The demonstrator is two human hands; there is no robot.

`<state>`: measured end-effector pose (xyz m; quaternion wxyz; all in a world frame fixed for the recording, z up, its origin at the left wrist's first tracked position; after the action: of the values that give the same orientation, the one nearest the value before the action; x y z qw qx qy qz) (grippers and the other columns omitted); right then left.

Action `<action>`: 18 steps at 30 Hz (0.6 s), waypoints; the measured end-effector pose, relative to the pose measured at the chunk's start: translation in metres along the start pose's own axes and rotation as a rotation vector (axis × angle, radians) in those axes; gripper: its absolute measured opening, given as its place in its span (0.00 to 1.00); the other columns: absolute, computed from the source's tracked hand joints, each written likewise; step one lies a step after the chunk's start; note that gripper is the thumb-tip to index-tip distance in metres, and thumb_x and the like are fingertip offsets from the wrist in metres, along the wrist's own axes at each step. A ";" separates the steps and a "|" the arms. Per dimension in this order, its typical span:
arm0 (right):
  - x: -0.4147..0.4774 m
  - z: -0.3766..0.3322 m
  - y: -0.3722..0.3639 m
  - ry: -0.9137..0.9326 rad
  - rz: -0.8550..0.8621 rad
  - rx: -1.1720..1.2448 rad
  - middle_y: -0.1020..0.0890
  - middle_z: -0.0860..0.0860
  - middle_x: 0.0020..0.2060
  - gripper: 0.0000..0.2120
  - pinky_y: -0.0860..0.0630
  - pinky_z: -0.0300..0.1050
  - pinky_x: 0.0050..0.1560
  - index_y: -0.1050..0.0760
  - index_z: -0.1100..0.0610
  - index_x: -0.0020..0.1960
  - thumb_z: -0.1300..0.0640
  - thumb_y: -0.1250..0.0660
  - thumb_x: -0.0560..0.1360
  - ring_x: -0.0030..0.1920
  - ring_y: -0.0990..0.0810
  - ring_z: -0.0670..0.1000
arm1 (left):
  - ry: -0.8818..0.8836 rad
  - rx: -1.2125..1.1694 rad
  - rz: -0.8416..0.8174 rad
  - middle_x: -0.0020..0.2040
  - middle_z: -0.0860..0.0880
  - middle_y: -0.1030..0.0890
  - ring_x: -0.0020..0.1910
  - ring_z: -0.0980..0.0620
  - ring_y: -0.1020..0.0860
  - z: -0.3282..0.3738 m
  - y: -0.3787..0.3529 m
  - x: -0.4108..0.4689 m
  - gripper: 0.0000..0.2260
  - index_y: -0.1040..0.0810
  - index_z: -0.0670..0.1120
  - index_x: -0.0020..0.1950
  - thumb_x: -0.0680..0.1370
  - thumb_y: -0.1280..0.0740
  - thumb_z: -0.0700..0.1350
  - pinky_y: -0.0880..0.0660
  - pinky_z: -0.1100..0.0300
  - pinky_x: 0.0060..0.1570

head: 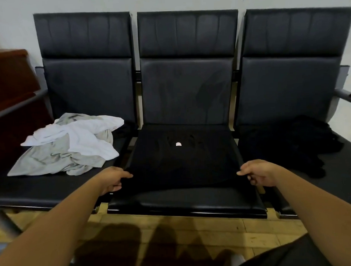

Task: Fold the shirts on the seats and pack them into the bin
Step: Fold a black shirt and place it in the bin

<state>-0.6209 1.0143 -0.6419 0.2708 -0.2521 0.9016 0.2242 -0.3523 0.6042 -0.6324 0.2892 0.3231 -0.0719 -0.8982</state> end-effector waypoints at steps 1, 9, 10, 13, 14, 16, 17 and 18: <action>-0.001 0.000 0.002 0.003 -0.007 0.002 0.23 0.55 0.43 0.10 0.32 0.42 0.34 0.22 0.61 0.52 0.67 0.26 0.72 0.36 0.29 0.49 | -0.004 0.009 0.008 0.42 0.46 0.25 0.43 0.50 0.27 0.000 0.000 0.000 0.08 0.26 0.47 0.46 0.78 0.28 0.39 0.26 0.56 0.47; -0.017 0.000 0.005 0.062 -0.192 -0.002 0.16 0.54 0.55 0.22 0.28 0.42 0.39 0.22 0.60 0.64 0.65 0.24 0.71 0.46 0.22 0.50 | 0.008 0.086 0.024 0.33 0.46 0.31 0.33 0.52 0.32 -0.002 0.004 -0.007 0.16 0.32 0.46 0.61 0.79 0.29 0.37 0.24 0.55 0.46; -0.018 -0.003 0.004 0.117 -0.206 0.081 0.16 0.53 0.58 0.22 0.27 0.44 0.44 0.22 0.57 0.64 0.64 0.25 0.71 0.53 0.20 0.51 | -0.001 0.083 0.019 0.33 0.46 0.31 0.33 0.52 0.32 -0.001 0.004 -0.008 0.17 0.33 0.48 0.62 0.79 0.30 0.37 0.24 0.56 0.45; -0.022 -0.014 0.003 0.249 -0.217 0.339 0.16 0.52 0.60 0.17 0.25 0.48 0.56 0.21 0.56 0.60 0.63 0.28 0.72 0.61 0.20 0.53 | -0.012 0.075 -0.019 0.32 0.47 0.33 0.31 0.53 0.35 0.001 0.004 -0.008 0.11 0.28 0.45 0.60 0.80 0.32 0.37 0.27 0.58 0.40; -0.024 -0.015 0.002 0.258 -0.231 0.353 0.16 0.52 0.59 0.16 0.25 0.48 0.56 0.21 0.57 0.60 0.64 0.29 0.72 0.60 0.19 0.53 | -0.012 0.085 -0.024 0.31 0.48 0.34 0.30 0.53 0.36 0.001 0.005 -0.007 0.08 0.26 0.43 0.59 0.81 0.32 0.37 0.28 0.59 0.39; -0.026 -0.011 0.002 0.225 -0.254 0.276 0.15 0.52 0.57 0.15 0.23 0.45 0.49 0.21 0.57 0.59 0.64 0.29 0.73 0.56 0.18 0.52 | -0.014 0.111 -0.022 0.30 0.48 0.35 0.29 0.54 0.37 -0.001 0.009 -0.003 0.06 0.25 0.41 0.57 0.81 0.32 0.37 0.29 0.59 0.37; -0.026 -0.008 0.003 0.199 -0.258 0.218 0.15 0.53 0.56 0.15 0.23 0.44 0.45 0.20 0.57 0.58 0.64 0.28 0.72 0.54 0.18 0.51 | -0.010 0.121 -0.025 0.30 0.48 0.35 0.29 0.54 0.37 -0.002 0.011 -0.001 0.07 0.24 0.40 0.57 0.80 0.32 0.37 0.29 0.59 0.36; -0.024 -0.004 0.006 0.171 -0.256 0.161 0.15 0.53 0.55 0.15 0.24 0.43 0.42 0.20 0.57 0.57 0.63 0.27 0.71 0.53 0.17 0.51 | -0.006 0.133 -0.026 0.30 0.48 0.33 0.29 0.53 0.36 -0.002 0.012 -0.001 0.07 0.25 0.40 0.58 0.80 0.32 0.37 0.29 0.59 0.36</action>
<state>-0.6087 1.0248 -0.6233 0.2388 -0.3604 0.8969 0.0930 -0.3444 0.5950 -0.6294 0.2553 0.3395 -0.1281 -0.8962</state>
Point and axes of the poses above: each hand's wrist, its own x-axis towards the middle knuckle, its own y-axis out of the back of the hand, z = x × y, the point moved 3 cm from there along x, towards the middle knuckle
